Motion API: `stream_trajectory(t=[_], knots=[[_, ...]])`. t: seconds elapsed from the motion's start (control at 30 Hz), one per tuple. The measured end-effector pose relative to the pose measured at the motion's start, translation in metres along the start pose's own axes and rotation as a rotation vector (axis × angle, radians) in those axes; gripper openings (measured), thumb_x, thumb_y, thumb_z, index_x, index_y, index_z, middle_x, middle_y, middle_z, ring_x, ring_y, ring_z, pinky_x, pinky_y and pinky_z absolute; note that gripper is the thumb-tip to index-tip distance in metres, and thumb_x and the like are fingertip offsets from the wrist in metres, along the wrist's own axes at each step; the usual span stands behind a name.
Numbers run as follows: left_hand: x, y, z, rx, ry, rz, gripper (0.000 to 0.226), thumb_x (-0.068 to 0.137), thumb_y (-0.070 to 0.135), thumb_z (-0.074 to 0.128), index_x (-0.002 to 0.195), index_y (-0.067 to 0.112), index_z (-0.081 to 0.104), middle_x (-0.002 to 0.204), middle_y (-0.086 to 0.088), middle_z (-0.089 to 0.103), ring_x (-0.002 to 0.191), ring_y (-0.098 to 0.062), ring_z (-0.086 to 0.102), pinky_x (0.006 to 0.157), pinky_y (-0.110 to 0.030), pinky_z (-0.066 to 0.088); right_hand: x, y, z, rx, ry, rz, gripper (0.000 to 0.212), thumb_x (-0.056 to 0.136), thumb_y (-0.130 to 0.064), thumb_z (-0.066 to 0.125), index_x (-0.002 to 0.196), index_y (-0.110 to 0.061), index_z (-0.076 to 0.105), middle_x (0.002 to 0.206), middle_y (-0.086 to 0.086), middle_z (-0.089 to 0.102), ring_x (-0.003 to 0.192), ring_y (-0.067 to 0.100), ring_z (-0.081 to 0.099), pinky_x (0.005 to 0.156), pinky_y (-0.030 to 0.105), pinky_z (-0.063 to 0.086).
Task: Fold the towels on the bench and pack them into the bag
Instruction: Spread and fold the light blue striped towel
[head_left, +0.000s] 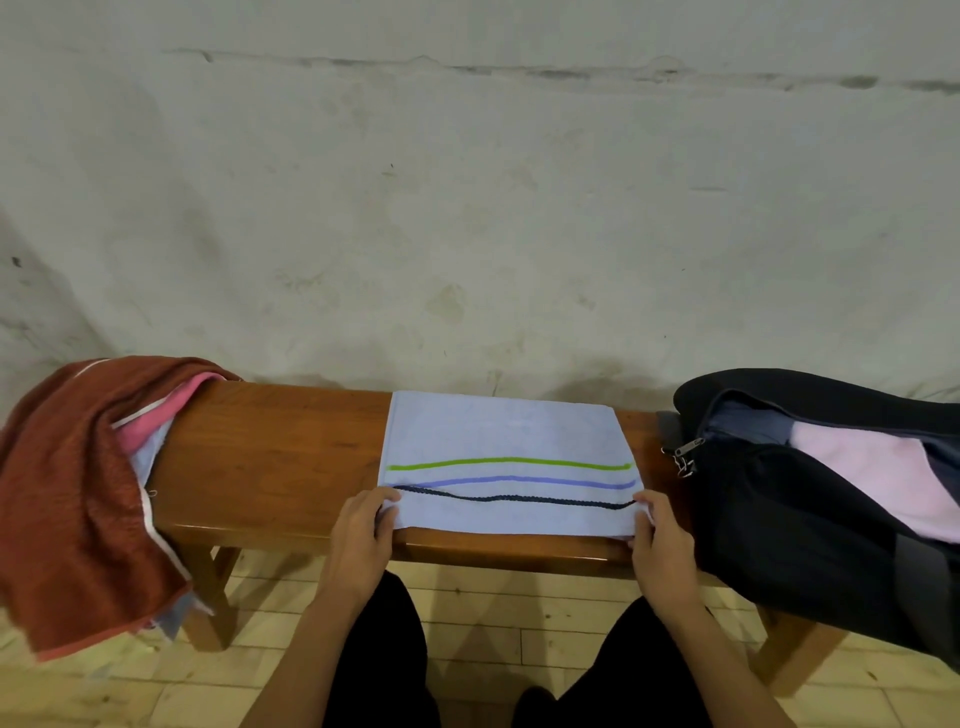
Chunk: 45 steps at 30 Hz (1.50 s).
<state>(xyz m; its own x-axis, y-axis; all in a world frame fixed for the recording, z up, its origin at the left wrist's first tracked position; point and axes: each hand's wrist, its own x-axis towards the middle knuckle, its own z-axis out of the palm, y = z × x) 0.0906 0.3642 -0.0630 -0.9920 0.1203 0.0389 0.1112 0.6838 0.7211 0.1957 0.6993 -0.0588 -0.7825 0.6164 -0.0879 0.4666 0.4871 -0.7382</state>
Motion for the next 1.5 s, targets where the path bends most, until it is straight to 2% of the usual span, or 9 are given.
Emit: stream_trajectory(t=[0.27, 0.37, 0.43, 0.77, 0.93, 1.07, 1.23, 1.37, 1.5], knots=[[-0.007, 0.015, 0.003, 0.043, 0.142, -0.116, 0.015, 0.099, 0.025, 0.054, 0.113, 0.022, 0.06, 0.111, 0.0, 0.06, 0.093, -0.012, 0.054, 0.069, -0.019, 0.042, -0.001, -0.002, 0.001, -0.185, -0.061, -0.04, 0.032, 0.107, -0.03, 0.03, 0.138, -0.026, 0.04, 0.125, 0.01, 0.054, 0.1, 0.018, 0.055, 0.068, 0.025, 0.049], [-0.009, 0.021, 0.006, 0.086, 0.146, -0.156, 0.017, 0.101, 0.023, 0.051, 0.116, 0.021, 0.058, 0.114, 0.0, 0.056, 0.095, -0.012, 0.051, 0.07, -0.02, 0.044, -0.002, -0.007, 0.001, -0.307, -0.087, 0.007, 0.036, 0.104, -0.021, 0.045, 0.137, -0.027, 0.033, 0.123, 0.008, 0.055, 0.103, 0.021, 0.058, 0.081, 0.035, 0.059], [-0.009, 0.023, 0.007, 0.099, 0.138, -0.173, 0.019, 0.101, 0.022, 0.051, 0.119, 0.02, 0.058, 0.116, -0.001, 0.055, 0.095, -0.011, 0.05, 0.071, -0.02, 0.045, -0.003, -0.01, 0.002, -0.381, -0.063, 0.019, 0.041, 0.101, -0.017, 0.052, 0.135, -0.027, 0.031, 0.116, 0.006, 0.06, 0.095, 0.018, 0.061, 0.077, 0.035, 0.061], [-0.008, 0.014, 0.005, 0.221, 0.024, -0.082, 0.027, 0.102, 0.025, 0.046, 0.129, 0.023, 0.052, 0.124, 0.002, 0.049, 0.101, -0.009, 0.048, 0.079, -0.021, 0.053, -0.004, -0.008, 0.006, -0.313, 0.065, 0.023, 0.022, 0.106, -0.033, 0.037, 0.125, -0.024, 0.043, 0.088, -0.004, 0.059, 0.074, 0.012, 0.06, 0.065, 0.034, 0.059], [-0.009, 0.011, 0.007, 0.169, 0.046, -0.072, 0.026, 0.102, 0.026, 0.05, 0.127, 0.023, 0.055, 0.128, -0.001, 0.057, 0.102, -0.009, 0.048, 0.081, -0.023, 0.051, -0.012, 0.003, 0.001, -0.204, -0.013, -0.085, 0.023, 0.104, -0.021, 0.044, 0.127, -0.02, 0.05, 0.104, -0.002, 0.06, 0.089, 0.012, 0.061, 0.075, 0.032, 0.057], [-0.01, 0.008, 0.008, 0.177, 0.051, -0.01, 0.026, 0.1, 0.024, 0.053, 0.126, 0.021, 0.06, 0.126, -0.005, 0.06, 0.103, -0.015, 0.053, 0.082, -0.026, 0.051, -0.013, 0.007, -0.002, -0.195, -0.002, -0.097, 0.025, 0.106, -0.022, 0.039, 0.128, -0.02, 0.05, 0.115, 0.003, 0.06, 0.102, 0.016, 0.059, 0.082, 0.033, 0.056], [-0.011, 0.012, 0.004, 0.31, 0.058, -0.006, 0.03, 0.1, 0.027, 0.054, 0.13, 0.023, 0.057, 0.122, -0.005, 0.06, 0.102, -0.017, 0.056, 0.081, -0.026, 0.052, -0.008, 0.007, -0.004, -0.295, -0.018, -0.044, 0.021, 0.107, -0.025, 0.033, 0.126, -0.024, 0.043, 0.104, 0.001, 0.057, 0.092, 0.017, 0.059, 0.079, 0.04, 0.058], [-0.012, 0.016, 0.005, 0.389, 0.056, 0.052, 0.029, 0.102, 0.026, 0.049, 0.13, 0.021, 0.055, 0.119, -0.005, 0.062, 0.107, -0.018, 0.055, 0.086, -0.027, 0.05, -0.006, 0.005, -0.005, -0.423, -0.067, 0.004, 0.028, 0.104, -0.017, 0.041, 0.131, -0.025, 0.036, 0.102, 0.0, 0.059, 0.09, 0.014, 0.057, 0.068, 0.029, 0.049], [-0.011, 0.018, 0.005, 0.442, 0.04, 0.066, 0.031, 0.102, 0.026, 0.048, 0.133, 0.021, 0.052, 0.122, -0.004, 0.063, 0.111, -0.017, 0.053, 0.089, -0.026, 0.048, -0.006, 0.003, -0.007, -0.524, -0.074, 0.048, 0.034, 0.101, -0.016, 0.047, 0.129, -0.03, 0.031, 0.104, 0.003, 0.063, 0.091, 0.018, 0.063, 0.073, 0.034, 0.057]])
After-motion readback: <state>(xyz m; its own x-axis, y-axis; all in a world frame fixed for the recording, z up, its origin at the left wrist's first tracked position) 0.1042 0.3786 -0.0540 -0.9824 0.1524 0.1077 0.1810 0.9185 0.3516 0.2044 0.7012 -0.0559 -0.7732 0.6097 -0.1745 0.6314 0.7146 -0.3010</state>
